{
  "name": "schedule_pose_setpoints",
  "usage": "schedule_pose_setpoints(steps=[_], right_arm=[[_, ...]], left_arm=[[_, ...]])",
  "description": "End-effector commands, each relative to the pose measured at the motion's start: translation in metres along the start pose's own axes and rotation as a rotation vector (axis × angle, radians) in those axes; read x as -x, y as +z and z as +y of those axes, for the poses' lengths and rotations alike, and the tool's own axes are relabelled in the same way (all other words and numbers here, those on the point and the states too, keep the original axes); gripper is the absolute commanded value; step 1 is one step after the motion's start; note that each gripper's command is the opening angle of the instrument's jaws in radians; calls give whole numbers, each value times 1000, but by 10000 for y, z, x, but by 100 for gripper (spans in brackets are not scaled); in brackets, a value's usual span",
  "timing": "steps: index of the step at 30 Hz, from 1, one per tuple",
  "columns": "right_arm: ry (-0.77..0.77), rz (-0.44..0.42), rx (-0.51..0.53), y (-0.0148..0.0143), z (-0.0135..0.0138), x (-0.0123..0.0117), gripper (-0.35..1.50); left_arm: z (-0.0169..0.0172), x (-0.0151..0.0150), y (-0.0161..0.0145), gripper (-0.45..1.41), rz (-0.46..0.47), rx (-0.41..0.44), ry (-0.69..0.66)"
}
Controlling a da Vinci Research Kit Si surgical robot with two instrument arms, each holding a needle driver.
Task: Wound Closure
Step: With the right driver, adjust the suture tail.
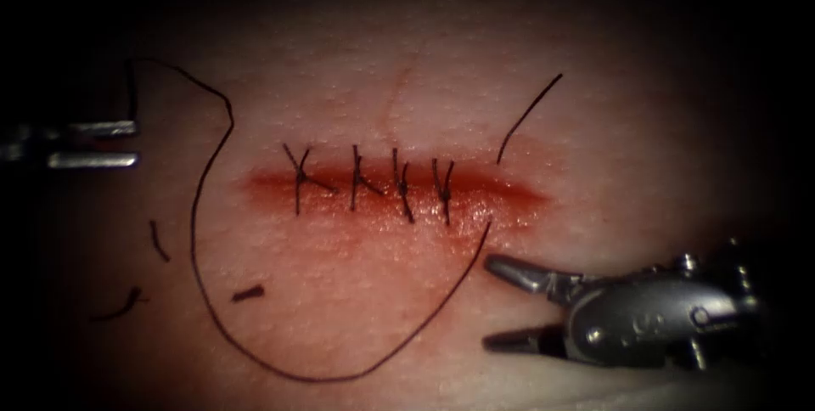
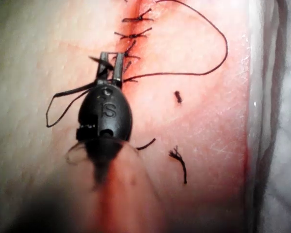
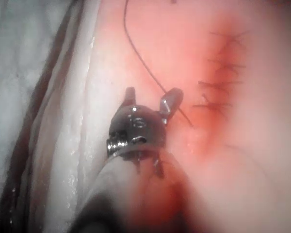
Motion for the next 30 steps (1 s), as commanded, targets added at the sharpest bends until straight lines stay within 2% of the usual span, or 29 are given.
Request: schedule_pose_setpoints(steps=[1, 5, 6, 10, 14, 16, 17, 18, 19, 20, 21, 22, 23, 24, 28, 30], right_arm=[[-1, 1, 9, 18, 0, 9, 140], [-1, -6, -2, 18, 5, 11, 126], [60, -10, -5, 14, 11, 15, 99], [343, -40, 11, 3, 34, 29, 88], [532, -41, 24, 1, 40, 37, 66], [639, -33, 36, 1, 43, 41, 64], [739, -30, 43, 0, 45, 43, 64], [1024, -33, 58, -1, 52, 51, 64], [1101, -39, 67, -1, 56, 55, 64], [1201, -42, 124, 1, 66, 66, 89], [1331, -9, 171, 3, 75, 75, 108], [1405, 20, 192, 4, 80, 80, 115], [1550, 60, 218, 7, 89, 89, 133], [1616, 76, 224, 9, 93, 93, 143], [1839, 122, 190, 16, 105, 107, 148], [1892, 146, 177, 20, 110, 110, 148]], left_arm=[[0, -3, 15, -45, 54, 12, 10], [4, -8, 23, -45, 88, 26, 15], [5, -7, 23, -45, 89, 26, 16], [5, -7, 23, -45, 89, 26, 17], [5, -7, 23, -45, 91, 28, 16], [3, -9, 22, -45, 92, 30, 20], [3, -9, 21, -45, 92, 30, 20], [3, -9, 20, -45, 92, 31, 20], [3, -9, 20, -45, 92, 31, 20], [3, -9, 22, -45, 92, 30, 20], [4, -8, 23, -45, 91, 28, 21], [5, -8, 24, -45, 91, 27, 21], [6, -8, 24, -45, 91, 27, 22], [6, -8, 24, -45, 91, 27, 22], [6, -8, 25, -45, 91, 26, 22], [6, -8, 25, -45, 91, 26, 22]])
